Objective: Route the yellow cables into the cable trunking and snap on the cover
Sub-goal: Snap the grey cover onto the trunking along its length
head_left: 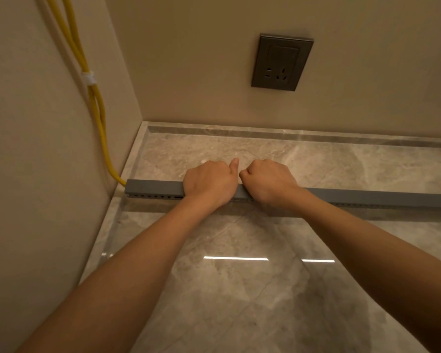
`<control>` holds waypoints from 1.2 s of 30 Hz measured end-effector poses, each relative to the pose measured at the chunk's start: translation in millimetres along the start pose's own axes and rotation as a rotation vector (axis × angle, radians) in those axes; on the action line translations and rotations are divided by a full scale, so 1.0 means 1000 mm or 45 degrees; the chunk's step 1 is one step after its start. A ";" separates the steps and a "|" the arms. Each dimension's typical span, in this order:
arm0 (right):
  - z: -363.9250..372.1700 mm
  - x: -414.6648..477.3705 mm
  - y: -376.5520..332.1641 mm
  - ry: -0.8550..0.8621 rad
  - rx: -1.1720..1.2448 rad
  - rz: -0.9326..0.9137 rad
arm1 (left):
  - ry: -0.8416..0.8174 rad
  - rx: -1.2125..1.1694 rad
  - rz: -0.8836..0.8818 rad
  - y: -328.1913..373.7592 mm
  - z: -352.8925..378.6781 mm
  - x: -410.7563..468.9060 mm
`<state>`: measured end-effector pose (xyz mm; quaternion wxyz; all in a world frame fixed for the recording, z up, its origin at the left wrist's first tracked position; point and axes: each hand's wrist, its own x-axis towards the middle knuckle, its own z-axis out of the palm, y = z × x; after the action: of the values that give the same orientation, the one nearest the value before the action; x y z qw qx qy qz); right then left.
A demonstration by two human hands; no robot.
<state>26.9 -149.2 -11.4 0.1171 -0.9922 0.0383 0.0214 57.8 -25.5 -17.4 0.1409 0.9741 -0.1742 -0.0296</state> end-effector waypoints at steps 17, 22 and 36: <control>0.002 -0.005 0.002 0.062 0.039 -0.027 | 0.055 -0.128 0.613 -0.030 -0.014 -0.023; -0.008 -0.020 0.014 0.066 0.208 -0.304 | 0.028 -0.136 0.553 -0.023 -0.016 -0.020; -0.011 -0.014 0.014 -0.112 0.060 -0.458 | -0.055 -0.039 0.567 -0.035 -0.010 -0.017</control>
<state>12.0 -164.3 -3.0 0.1438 -0.9781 -0.1445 0.0427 54.2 14.1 -17.7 0.1551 0.9085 -0.3875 -0.0211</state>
